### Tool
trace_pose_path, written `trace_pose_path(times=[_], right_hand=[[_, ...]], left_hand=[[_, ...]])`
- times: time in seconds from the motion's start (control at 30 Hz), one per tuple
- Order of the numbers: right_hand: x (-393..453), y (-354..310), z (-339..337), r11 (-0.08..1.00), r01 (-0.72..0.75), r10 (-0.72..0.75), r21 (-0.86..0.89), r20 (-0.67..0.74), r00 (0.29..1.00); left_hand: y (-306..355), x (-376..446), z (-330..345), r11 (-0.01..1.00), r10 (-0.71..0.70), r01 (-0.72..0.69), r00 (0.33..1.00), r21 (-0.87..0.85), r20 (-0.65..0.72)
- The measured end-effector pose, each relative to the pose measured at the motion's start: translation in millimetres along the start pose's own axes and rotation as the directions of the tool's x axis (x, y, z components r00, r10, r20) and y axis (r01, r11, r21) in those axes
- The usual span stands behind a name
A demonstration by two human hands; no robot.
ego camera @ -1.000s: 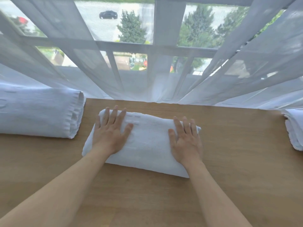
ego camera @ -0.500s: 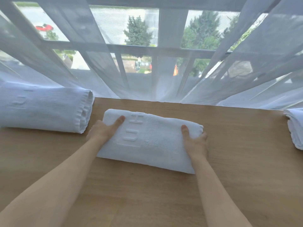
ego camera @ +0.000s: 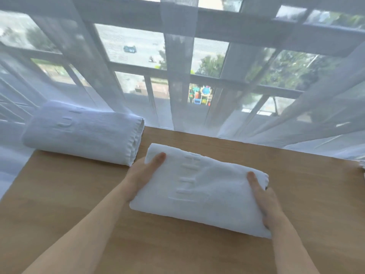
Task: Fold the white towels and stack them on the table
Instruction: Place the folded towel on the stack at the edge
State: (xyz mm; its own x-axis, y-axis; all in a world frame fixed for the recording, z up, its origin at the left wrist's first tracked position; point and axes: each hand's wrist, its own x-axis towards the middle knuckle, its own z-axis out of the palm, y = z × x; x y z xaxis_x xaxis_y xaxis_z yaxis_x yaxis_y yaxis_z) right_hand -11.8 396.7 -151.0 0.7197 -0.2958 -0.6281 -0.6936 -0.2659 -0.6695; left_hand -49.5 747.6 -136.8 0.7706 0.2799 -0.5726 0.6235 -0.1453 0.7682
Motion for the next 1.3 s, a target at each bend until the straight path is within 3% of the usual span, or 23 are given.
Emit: trace_pose_path(times=[0.13,0.33,0.43,0.63,0.9,1.3], right_hand=[[-40.1,-29.5,44.1,0.996,0.077,-0.077,0.038,0.020,0.997],[-103.5,-91.9,160.7,0.976,0.198,-0.199,0.087,0.000,0.980],[-119.2,-129.9,219.4,0.962,0.270,-0.269,0.049,-0.023,0.963],[-118.2,-206.3,324.9,0.955,0.290,-0.291,-0.057,-0.009,0.957],[-87.2,-196.1,398.4,0.980,0.174,-0.175,-0.093,-0.005,0.985],[-80.4,-205.2,390.9,0.978,0.159,-0.160,-0.134,0.005,0.987]], left_hand=[[2.8,-5.3,-59.6,0.997,0.081,-0.080,0.991,0.014,-0.106],[5.3,14.8,-207.5,0.989,0.135,-0.117,0.965,0.093,-0.225],[11.5,35.1,-286.6,0.976,0.158,-0.106,0.944,0.189,-0.290],[26.2,95.8,-403.7,0.974,0.153,-0.072,0.910,0.216,-0.385],[-5.4,171.7,-417.7,0.946,0.033,0.066,0.954,0.318,-0.298],[11.6,180.5,-416.3,0.934,0.024,0.074,0.963,0.349,-0.267]])
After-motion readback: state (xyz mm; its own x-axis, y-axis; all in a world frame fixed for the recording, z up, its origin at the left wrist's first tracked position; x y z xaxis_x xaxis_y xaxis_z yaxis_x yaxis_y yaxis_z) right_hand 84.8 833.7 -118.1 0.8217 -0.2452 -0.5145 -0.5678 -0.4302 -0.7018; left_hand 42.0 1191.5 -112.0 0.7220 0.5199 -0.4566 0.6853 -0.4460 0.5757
